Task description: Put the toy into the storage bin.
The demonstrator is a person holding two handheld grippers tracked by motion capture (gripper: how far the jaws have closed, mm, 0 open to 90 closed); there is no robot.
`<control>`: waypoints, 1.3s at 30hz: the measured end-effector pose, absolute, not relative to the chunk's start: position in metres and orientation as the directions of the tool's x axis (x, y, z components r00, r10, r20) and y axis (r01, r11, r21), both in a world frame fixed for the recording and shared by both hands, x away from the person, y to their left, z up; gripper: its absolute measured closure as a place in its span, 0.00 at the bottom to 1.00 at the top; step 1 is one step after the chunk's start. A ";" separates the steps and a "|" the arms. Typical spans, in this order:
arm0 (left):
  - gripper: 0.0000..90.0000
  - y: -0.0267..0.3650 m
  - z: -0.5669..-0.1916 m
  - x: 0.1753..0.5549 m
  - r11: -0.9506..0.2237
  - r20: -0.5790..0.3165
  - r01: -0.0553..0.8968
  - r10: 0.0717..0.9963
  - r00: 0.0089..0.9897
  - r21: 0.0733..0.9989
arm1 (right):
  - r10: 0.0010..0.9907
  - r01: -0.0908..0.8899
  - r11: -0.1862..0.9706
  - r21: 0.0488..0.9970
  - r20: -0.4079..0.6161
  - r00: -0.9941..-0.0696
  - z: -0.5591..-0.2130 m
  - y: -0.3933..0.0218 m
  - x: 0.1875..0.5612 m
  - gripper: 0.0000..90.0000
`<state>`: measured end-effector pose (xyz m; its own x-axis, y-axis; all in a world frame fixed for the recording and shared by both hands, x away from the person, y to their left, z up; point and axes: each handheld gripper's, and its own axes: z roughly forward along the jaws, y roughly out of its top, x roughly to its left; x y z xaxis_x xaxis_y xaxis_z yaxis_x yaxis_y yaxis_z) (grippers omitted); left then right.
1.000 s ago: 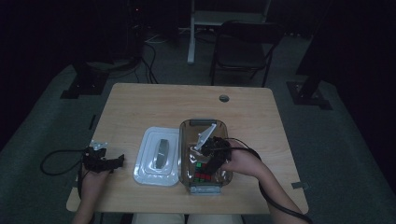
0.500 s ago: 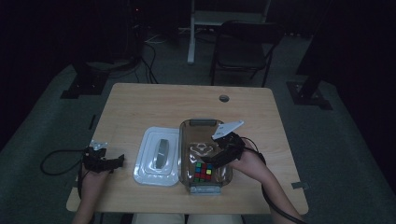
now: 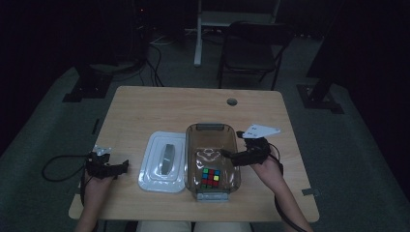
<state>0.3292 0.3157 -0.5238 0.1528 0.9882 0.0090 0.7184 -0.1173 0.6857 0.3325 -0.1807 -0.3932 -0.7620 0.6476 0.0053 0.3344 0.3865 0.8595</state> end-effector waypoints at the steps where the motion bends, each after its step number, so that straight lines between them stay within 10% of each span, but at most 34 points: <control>1: 0.01 0.316 -0.524 0.329 -0.117 0.009 0.718 0.988 0.153 0.686 | 0.669 0.336 0.364 0.869 0.007 -0.743 -0.394 -0.185 0.332 0.13; 39: 0.01 0.315 -0.524 0.328 -0.136 0.009 0.716 0.984 0.178 0.685 | 0.896 0.515 0.174 0.839 0.081 -0.436 -0.504 -0.278 0.315 0.15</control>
<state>0.3278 0.3152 -0.5238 0.1785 0.9839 0.0094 0.7157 -0.1364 0.6849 0.3151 -0.2784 -0.5035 -0.4363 0.8961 0.0815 0.5148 0.1743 0.8394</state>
